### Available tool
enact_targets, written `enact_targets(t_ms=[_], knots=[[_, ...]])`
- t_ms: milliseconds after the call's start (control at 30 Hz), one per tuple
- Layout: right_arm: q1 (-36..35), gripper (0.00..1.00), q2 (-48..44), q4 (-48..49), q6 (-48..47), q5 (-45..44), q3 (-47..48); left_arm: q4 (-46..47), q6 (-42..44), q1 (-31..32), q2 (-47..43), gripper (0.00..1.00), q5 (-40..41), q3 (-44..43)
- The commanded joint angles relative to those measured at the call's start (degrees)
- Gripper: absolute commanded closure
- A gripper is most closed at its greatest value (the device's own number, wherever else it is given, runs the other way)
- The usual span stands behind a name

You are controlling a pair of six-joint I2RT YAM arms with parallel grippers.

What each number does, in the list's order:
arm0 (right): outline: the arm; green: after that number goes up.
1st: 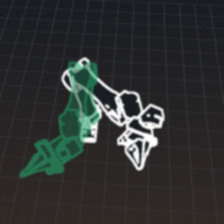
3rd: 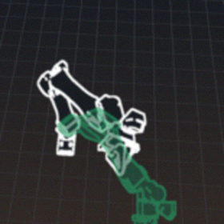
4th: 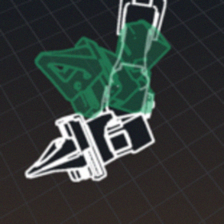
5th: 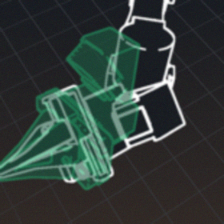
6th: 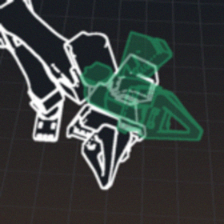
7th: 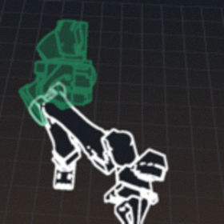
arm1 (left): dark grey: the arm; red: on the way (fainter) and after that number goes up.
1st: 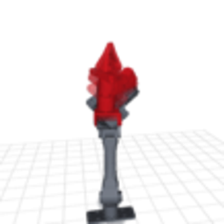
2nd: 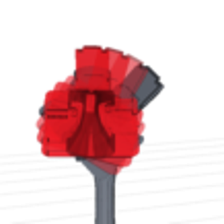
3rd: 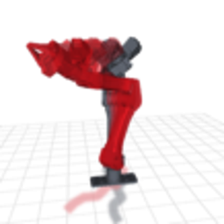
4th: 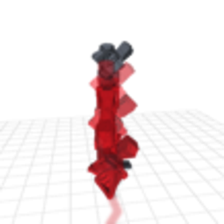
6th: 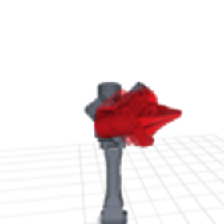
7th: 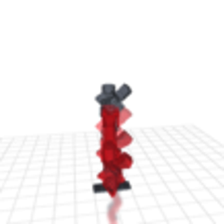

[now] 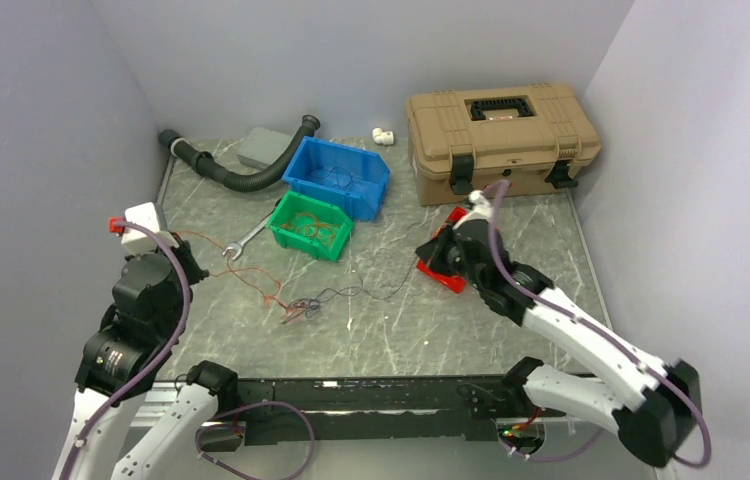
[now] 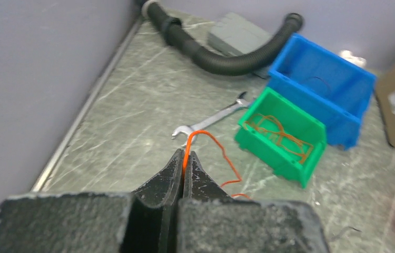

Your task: Untangle the cables

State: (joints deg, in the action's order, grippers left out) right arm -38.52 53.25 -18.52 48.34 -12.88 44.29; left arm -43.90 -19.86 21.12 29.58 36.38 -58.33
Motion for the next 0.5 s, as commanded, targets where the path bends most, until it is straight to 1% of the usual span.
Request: enact_targets(t_ms=[0, 100, 133, 167, 200, 233, 267, 300, 333, 367, 467], knots=[[-3.5, 1.0, 9.97, 9.1, -10.57, 18.25, 2.76, 9.76, 6.58, -0.12, -2.09, 1.0, -12.2, 2.91], [-7.67, 0.99, 17.13, 9.49, -13.7, 19.63, 5.38, 9.87, 7.69, -0.12, -1.41, 1.0, -13.36, 3.39], [-9.07, 0.95, 19.35, 9.66, -14.45, 20.1, 6.2, 9.48, 8.03, -0.17, -1.09, 1.0, -13.1, 3.39], [-10.03, 0.88, 21.28, 9.84, -15.28, 20.43, 7.02, 9.24, 8.26, -0.19, -0.76, 1.0, -12.82, 3.37], [-10.8, 0.76, 23.28, 10.05, -16.07, 20.91, 7.67, 9.1, 8.61, -0.17, -0.54, 1.0, -12.55, 3.45], [-11.52, 0.59, 25.0, 10.16, -16.75, 21.37, 8.52, 9.11, 8.85, -0.19, -0.62, 1.0, -12.32, 3.59], [-12.19, 0.45, 27.05, 10.25, -17.28, 21.53, 9.43, 9.36, 9.18, -0.17, -0.82, 1.0, -12.06, 3.86], [-12.68, 0.34, 28.32, 10.61, -17.47, 21.38, 10.08, 9.85, 9.49, -0.17, -1.13, 1.0, -12.04, 4.25], [-13.06, 0.28, 29.41, 11.36, -17.39, 21.4, 10.52, 10.34, 9.75, -0.14, -1.54, 1.0, -12.1, 4.79], [-13.21, 0.24, 30.36, 12.33, -17.1, 21.7, 10.73, 10.73, 9.89, -0.12, -2.02, 1.0, -12.22, 5.2], [-13.61, 0.2, 33.94, 14.35, -17.33, 23.98, 12.26, 11.62, 10.39, -0.16, -3.28, 1.0, -12.96, 6.33]])
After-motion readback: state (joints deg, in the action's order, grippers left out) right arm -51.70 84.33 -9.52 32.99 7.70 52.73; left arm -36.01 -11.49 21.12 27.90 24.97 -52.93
